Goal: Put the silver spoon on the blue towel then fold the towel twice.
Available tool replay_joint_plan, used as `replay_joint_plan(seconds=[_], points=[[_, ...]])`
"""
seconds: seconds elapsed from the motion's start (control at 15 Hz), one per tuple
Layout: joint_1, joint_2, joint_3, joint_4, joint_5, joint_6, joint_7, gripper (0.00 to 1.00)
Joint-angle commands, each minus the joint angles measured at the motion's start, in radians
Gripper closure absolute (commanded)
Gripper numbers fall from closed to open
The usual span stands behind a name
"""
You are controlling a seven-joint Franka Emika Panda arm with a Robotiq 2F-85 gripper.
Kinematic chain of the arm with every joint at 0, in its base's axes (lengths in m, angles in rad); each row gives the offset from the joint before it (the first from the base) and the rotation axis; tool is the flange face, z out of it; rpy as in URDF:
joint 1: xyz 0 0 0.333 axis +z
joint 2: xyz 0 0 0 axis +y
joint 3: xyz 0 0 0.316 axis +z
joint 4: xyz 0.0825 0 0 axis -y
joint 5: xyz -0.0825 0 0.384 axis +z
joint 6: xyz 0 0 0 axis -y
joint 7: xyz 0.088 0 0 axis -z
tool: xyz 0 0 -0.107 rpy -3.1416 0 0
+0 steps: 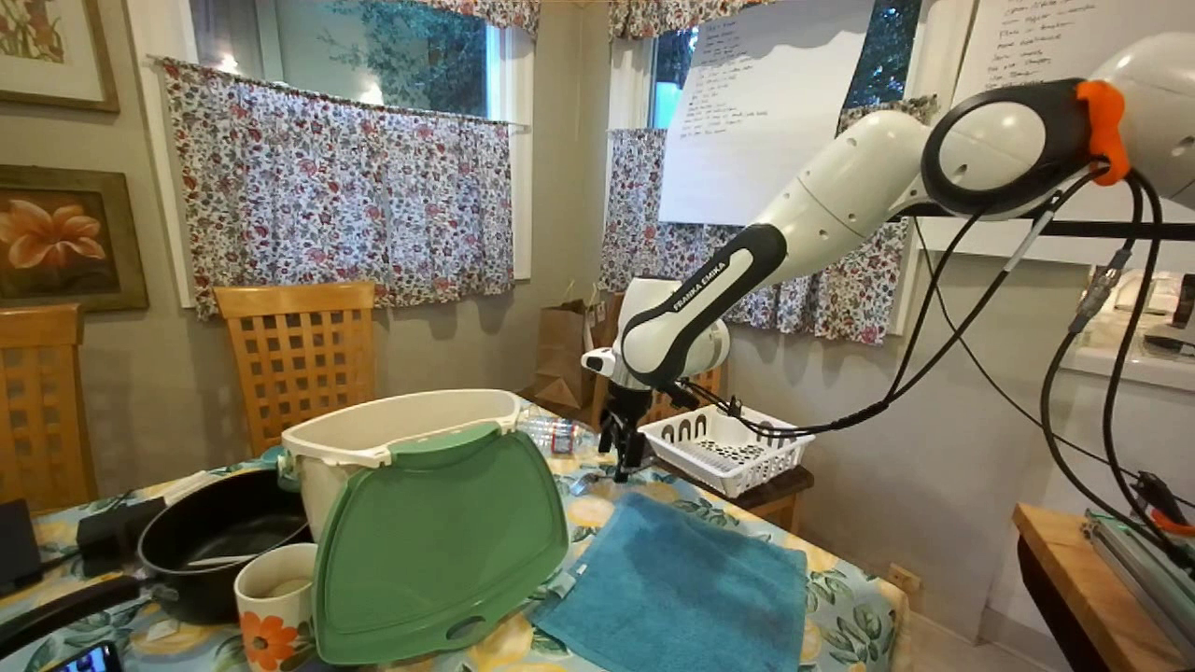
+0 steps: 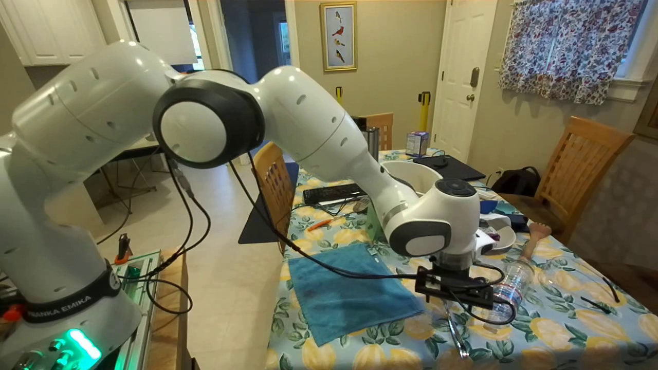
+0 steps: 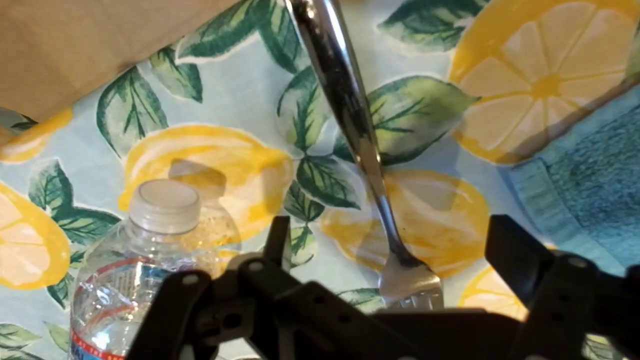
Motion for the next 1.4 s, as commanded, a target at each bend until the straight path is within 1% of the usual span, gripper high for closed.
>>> replay_joint_plan(seconds=[0.0, 0.07, 0.13, 0.2, 0.4, 0.53, 0.73, 0.8, 0.87, 1.13, 1.33], points=[[-0.016, 0.064, 0.025, 0.088, -0.019, 0.005, -0.002, 0.0], [-0.016, 0.072, 0.027, 0.099, -0.019, 0.004, -0.003, 0.08], [-0.017, 0.079, 0.03, 0.108, -0.018, 0.004, -0.004, 0.26], [-0.017, 0.084, 0.032, 0.116, -0.018, 0.003, -0.005, 0.32], [-0.016, 0.098, 0.035, 0.137, -0.018, 0.002, -0.003, 0.56], [-0.017, 0.105, 0.036, 0.147, -0.017, 0.001, -0.004, 0.68], [-0.017, 0.111, 0.038, 0.158, -0.017, -0.002, -0.004, 0.9], [-0.016, 0.113, 0.038, 0.162, -0.016, -0.004, -0.001, 0.96], [-0.016, 0.116, 0.038, 0.167, -0.015, -0.007, 0.0, 1.0], [-0.015, 0.118, 0.036, 0.175, -0.009, -0.025, 0.019, 0.98], [-0.018, 0.097, 0.047, 0.166, -0.003, -0.075, 0.025, 0.98]])
